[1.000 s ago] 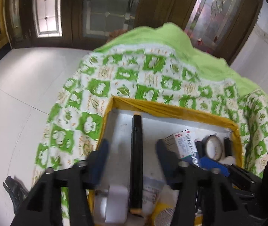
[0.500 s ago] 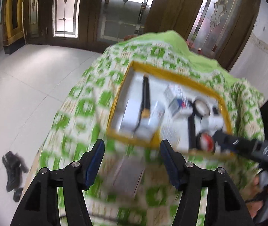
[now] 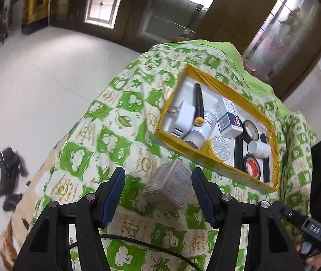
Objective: Organize rigid objects
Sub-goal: 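Grasp the pink-labelled white box with the left tool while the right tool grasps the black gold-banded tube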
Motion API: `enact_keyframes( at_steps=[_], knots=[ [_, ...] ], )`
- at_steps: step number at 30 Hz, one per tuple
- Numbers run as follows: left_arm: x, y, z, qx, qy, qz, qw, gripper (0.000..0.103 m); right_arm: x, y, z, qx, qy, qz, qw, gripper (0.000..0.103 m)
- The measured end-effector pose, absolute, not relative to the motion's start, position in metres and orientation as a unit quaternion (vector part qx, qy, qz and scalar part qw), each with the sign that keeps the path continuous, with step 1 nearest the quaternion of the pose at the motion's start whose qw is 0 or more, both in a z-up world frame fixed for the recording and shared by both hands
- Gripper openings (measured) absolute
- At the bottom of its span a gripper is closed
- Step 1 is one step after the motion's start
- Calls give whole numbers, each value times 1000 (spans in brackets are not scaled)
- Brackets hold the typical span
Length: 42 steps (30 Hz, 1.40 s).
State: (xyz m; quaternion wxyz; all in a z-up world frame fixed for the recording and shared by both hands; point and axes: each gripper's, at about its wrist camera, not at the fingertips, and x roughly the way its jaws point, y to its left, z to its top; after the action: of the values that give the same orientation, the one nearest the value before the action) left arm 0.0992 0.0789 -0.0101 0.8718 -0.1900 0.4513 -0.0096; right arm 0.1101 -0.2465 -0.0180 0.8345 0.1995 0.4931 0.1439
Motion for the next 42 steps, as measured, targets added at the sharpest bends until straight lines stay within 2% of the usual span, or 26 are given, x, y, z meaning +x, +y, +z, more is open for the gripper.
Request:
enact_keyframes(
  at_steps=[7,15,21,23,24,25,35,42],
  knots=[
    [98,79,-12,-192,455,-9,869,64,108,-243,-20,185,498,145,834,50],
    [100,39,-9,-83,456,-29,886,64,110,-235,-23,173,504,149,833,50],
    [112,26,-32,-22,492,-1,870,64,109,-229,-25,161,506,153,833,50],
    [114,26,-36,-19,495,0,868,57,108,-227,-25,157,507,154,833,50],
    [114,25,-36,-23,493,-5,870,42,108,-227,-25,155,507,155,834,50],
    [113,26,-35,-26,490,-10,871,37,108,-225,-25,152,507,155,834,50],
    [107,23,-29,-56,491,-45,868,37,112,-208,-32,93,517,162,836,50],
    [108,19,-31,-48,497,-46,865,38,113,-170,-36,-47,501,175,846,57]
  ],
)
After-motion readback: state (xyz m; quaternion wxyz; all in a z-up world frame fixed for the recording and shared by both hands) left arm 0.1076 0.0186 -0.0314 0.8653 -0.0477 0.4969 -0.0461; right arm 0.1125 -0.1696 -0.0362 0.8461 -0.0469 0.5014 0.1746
